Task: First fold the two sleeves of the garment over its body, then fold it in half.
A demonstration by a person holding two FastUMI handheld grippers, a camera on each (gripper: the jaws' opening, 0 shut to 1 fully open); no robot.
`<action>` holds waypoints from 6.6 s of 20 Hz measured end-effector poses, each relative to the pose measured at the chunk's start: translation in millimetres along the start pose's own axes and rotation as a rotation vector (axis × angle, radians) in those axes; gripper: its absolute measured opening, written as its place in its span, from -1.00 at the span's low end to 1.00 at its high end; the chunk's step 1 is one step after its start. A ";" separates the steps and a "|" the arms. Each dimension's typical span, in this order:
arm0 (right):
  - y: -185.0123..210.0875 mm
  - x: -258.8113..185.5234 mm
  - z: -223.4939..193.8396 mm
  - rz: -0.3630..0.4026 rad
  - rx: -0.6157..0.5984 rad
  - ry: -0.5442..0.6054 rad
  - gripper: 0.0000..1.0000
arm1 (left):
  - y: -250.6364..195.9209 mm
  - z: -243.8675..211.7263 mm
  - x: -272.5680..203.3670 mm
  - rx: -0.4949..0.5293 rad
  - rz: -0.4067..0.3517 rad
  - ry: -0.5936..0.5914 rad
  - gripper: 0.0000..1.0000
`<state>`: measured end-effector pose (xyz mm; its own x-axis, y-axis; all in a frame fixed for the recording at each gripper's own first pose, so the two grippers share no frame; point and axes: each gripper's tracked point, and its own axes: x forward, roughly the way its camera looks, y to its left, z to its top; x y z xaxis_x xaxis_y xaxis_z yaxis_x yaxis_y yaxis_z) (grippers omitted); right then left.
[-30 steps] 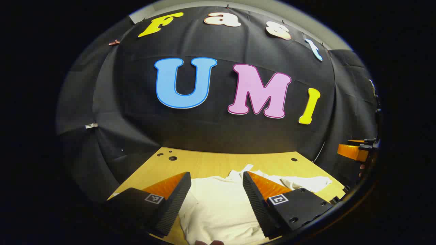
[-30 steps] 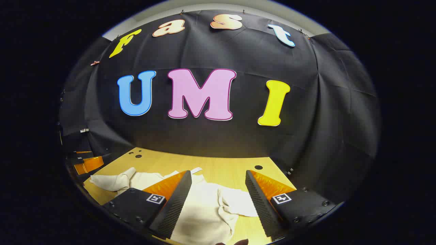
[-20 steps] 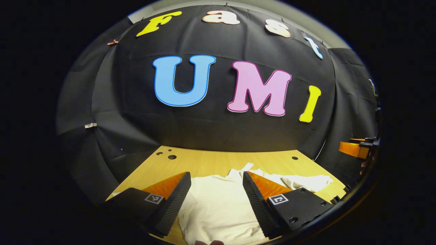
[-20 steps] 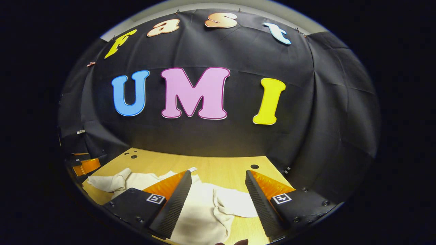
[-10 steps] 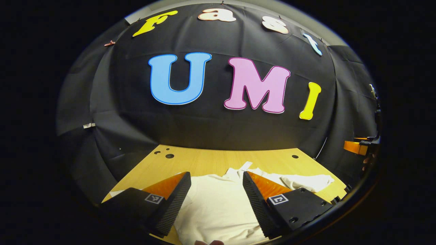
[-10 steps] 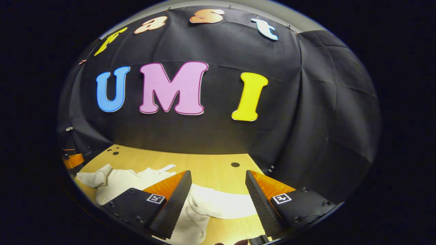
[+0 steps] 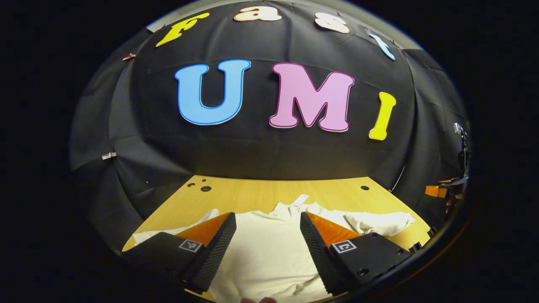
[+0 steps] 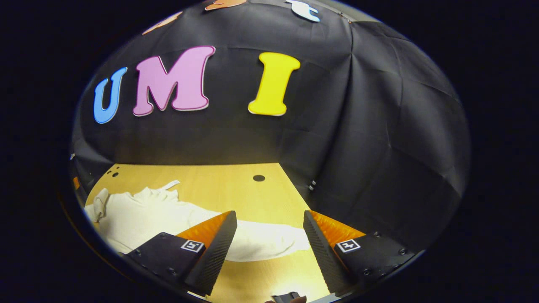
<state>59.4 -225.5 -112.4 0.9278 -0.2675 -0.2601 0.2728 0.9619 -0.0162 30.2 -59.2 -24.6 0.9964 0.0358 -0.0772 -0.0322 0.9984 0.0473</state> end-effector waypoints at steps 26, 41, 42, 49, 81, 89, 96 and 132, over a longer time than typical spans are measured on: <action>-44.0 133.8 -176.3 0.095 0.090 0.480 0.77 | -27.4 -28.9 -19.1 0.003 0.174 0.086 0.91; -7.9 38.9 -121.7 0.033 0.136 0.345 -0.76 | 37.8 -27.5 -24.2 -0.036 0.080 0.054 0.91; -2.3 28.8 -119.1 0.026 0.145 0.338 -0.76 | 43.0 -30.0 -23.0 -0.037 0.071 0.055 0.91; 60.3 -24.2 -79.2 0.040 0.197 0.238 -0.76 | 86.9 -35.2 -18.4 -0.049 0.027 0.052 0.91; 451.7 -33.0 -58.6 0.573 -0.090 0.250 -0.76 | 259.1 -92.8 -8.3 -0.117 0.193 0.130 0.92; 499.3 -26.7 -117.4 0.627 -0.160 0.401 -0.72 | 293.9 -125.3 -7.6 -0.133 0.267 0.191 0.92; 516.1 -35.2 -135.9 0.664 -0.129 0.493 -0.55 | 302.9 -150.9 -7.4 -0.143 0.291 0.239 0.83; 414.8 -101.6 -133.3 0.691 0.041 0.520 -0.10 | 373.1 -231.4 30.8 -0.107 0.310 0.505 -0.65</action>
<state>44.4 208.1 -221.4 0.6575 0.4459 -0.6073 -0.2915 0.8939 0.3407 30.6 324.8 -239.7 0.7794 0.3163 -0.5409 -0.3488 0.9361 0.0448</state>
